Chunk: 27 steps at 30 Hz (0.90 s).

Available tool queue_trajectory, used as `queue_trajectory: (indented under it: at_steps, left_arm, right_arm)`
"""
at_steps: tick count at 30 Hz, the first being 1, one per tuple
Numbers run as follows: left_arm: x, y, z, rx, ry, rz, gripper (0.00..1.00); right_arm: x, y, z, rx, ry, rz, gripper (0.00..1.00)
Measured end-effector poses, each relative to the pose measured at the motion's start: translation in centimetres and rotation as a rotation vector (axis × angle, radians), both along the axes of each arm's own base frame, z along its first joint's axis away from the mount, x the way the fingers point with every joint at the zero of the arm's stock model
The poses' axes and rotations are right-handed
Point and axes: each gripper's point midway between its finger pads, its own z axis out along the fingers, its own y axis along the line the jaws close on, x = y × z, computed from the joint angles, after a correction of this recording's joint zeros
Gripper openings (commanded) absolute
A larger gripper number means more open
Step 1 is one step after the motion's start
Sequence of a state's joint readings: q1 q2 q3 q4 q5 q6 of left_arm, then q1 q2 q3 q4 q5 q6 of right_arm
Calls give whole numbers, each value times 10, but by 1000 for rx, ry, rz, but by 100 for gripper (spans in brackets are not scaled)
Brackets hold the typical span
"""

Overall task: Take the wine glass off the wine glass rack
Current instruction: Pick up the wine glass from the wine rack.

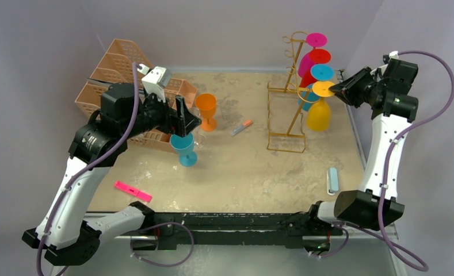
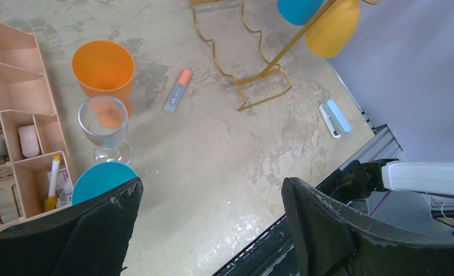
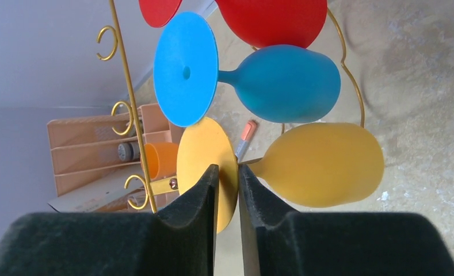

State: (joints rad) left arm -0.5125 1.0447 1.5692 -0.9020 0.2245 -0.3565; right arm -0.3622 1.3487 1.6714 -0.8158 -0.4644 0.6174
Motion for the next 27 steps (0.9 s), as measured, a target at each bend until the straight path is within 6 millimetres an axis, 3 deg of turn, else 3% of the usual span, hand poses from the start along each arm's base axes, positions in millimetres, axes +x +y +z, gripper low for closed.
queue_trajectory:
  at_steps: [10,14,27]
  left_arm:
    - [2,-3,2,-8,-8,-9,89]
    - [2,-3,3,-10,-9,-10,89]
    - [4,-5,2,-19,-16,-13,89]
  right_arm:
    - [4,-1,3,28,-15,-18,8]
    - [4,0,5,47,-29,-34,0]
    - [3,3,4,152,-71,-114,0]
